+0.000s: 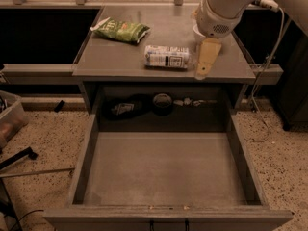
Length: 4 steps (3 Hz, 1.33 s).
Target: Place blue plastic bottle into top drawer
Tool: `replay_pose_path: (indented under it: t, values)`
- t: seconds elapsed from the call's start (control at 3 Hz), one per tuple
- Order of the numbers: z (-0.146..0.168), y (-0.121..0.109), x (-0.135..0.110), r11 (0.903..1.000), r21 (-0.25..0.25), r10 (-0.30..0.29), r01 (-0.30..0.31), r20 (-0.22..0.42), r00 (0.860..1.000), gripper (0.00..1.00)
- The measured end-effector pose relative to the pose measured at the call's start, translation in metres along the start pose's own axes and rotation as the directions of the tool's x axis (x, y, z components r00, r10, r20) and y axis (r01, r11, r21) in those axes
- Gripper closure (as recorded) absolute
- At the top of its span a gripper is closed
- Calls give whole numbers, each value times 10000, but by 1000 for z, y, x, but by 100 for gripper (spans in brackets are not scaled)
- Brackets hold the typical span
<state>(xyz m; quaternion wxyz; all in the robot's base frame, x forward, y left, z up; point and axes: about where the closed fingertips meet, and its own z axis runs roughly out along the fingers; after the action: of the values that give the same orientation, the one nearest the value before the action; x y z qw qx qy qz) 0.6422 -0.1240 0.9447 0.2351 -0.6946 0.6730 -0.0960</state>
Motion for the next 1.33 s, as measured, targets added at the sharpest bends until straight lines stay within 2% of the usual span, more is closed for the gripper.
replay_pose_path:
  t: [0.33,0.67,1.33]
  values:
    - [20,-19,-4,9997,-214,-124,126,115,9999,0]
    - [50,-28,-17,9969,-772,-85,115,382,9992,0]
    - [59,-35,-24,9975,-662,-227,262,535,9983,0]
